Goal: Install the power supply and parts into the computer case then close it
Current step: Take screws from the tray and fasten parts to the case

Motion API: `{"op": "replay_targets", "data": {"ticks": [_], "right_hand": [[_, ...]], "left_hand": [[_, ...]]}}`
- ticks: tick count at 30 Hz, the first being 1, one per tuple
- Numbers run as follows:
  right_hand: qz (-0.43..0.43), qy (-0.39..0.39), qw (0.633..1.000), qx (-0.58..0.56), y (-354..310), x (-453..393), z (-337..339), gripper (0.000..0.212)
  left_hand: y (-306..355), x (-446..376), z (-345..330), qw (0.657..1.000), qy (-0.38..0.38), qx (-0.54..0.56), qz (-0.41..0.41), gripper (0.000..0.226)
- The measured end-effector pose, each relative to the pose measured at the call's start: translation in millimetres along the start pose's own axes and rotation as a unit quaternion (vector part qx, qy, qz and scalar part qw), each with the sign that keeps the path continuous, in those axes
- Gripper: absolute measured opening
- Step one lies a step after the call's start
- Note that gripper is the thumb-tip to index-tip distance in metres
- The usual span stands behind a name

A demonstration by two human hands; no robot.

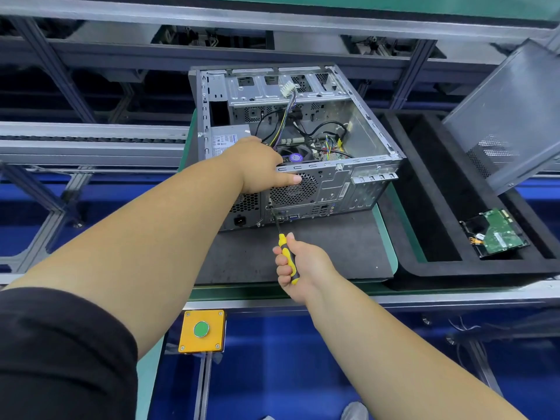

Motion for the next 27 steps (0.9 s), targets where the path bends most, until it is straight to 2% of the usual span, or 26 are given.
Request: {"op": "replay_targets", "data": {"ticks": [5,11,13,15,18,22,25,27], "right_hand": [[-0.020,-0.031,0.999,-0.030,0.9,-2.6,2.2,0.045],[0.000,-0.032,0.999,-0.003,4.3,2.8,11.3,0.044],[0.017,-0.037,0.999,0.011,4.8,8.8,17.2,0.044],[0.038,-0.041,0.998,0.017,2.8,15.0,25.0,0.040],[0.073,-0.035,0.997,0.013,-5.1,25.5,39.5,0.033],[0.176,-0.014,0.984,0.018,-22.4,41.9,62.7,0.031],[0.243,0.031,0.969,0.043,-43.9,59.7,78.3,0.022],[0.293,0.064,0.952,0.065,-61.3,70.2,90.4,0.024]], "left_hand": [[2.8,3.2,2.3,1.000,-0.007,0.007,0.007,0.058],[6.4,7.0,2.6,1.000,0.000,0.020,0.007,0.060],[7.5,10.8,3.9,0.998,0.012,0.056,0.014,0.066],[7.7,16.5,6.2,0.991,0.039,0.126,0.034,0.060],[6.4,26.5,10.6,0.959,0.148,0.237,0.035,0.043],[19.1,40.9,13.8,0.888,0.307,0.339,0.051,0.022],[49.5,41.2,15.6,0.833,0.336,0.437,0.051,0.020],[76.0,37.3,17.8,0.813,0.333,0.477,0.033,0.020]]}}
Point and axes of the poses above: each hand's wrist, its own x-axis away from the middle knuckle, its own z-axis out of the back of the hand, y = z × x, the point moved 2 cm from there along -x, towards the middle knuckle, and after that the axes turned 6 degrees about x, right-handed, at the moved point
